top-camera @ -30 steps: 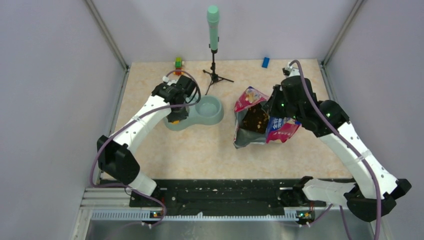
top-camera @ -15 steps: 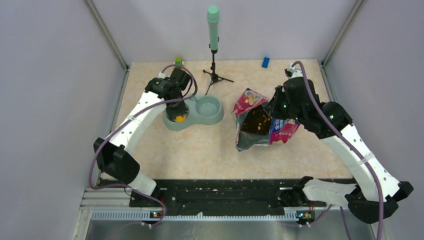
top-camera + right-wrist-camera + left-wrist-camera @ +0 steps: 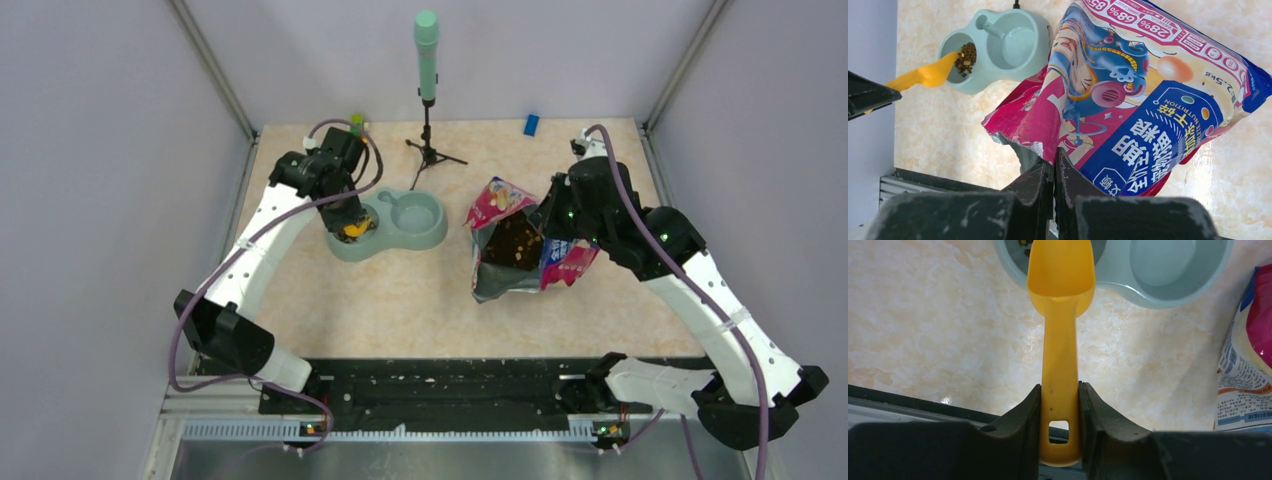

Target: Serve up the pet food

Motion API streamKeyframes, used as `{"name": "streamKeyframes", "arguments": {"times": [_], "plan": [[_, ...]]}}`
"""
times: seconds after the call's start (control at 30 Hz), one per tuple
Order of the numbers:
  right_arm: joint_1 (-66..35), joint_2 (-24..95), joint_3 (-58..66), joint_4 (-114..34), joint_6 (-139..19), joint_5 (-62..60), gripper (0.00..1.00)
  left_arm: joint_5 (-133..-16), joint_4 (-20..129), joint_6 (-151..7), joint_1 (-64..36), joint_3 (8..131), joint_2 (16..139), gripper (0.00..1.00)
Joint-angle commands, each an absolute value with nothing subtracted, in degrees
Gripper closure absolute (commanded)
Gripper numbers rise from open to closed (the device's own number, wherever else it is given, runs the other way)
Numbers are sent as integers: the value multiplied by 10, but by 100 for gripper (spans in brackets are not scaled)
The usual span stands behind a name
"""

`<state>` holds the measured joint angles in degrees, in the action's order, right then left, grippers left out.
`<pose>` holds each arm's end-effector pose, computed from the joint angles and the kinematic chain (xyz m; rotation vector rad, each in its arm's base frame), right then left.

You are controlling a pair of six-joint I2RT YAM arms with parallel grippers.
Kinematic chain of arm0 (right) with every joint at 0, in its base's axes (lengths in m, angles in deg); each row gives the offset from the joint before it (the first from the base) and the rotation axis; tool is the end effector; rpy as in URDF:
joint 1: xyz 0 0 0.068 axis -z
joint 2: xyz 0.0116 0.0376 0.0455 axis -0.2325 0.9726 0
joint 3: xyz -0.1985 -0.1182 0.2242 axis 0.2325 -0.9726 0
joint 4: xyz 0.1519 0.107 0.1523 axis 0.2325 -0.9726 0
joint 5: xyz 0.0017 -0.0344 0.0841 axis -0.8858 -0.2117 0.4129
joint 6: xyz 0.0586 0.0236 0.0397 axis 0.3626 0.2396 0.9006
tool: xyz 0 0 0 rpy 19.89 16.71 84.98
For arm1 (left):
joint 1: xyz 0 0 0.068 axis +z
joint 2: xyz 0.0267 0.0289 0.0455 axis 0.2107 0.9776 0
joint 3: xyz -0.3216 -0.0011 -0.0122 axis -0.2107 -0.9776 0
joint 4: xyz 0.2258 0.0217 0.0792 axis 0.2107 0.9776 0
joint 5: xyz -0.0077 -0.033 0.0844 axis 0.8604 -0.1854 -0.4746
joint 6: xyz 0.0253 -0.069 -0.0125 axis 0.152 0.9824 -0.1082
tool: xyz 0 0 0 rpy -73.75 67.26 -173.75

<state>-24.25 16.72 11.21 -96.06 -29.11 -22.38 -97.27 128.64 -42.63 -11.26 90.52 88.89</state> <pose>0.1428 0.0914 0.4475 0.1356 2.2141 0.4774 0.2555 -0.0939 0.3903 -0.4711 2.6058 -0.0254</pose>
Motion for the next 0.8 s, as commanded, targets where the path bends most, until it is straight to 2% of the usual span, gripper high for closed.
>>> {"name": "streamKeyframes", "arguments": {"times": [0.0, 0.1, 0.27, 0.47, 0.77], "plan": [[-244, 140, 119, -912, -284, -223, 100, -941, 1278, -445, -109, 877, 857, 100], [-244, 141, 120, -910, -285, -222, 100, -938, 1293, -457, -109, 871, 855, 100], [-244, 146, 117, -903, -286, -215, 100, -939, 1326, -488, -110, 926, 863, 100], [-244, 151, 121, -901, -290, -212, 100, -777, 1244, -599, -110, 881, 813, 100], [-244, 154, 119, -898, -291, -212, 100, -731, 1185, -676, -110, 838, 742, 100]]}}
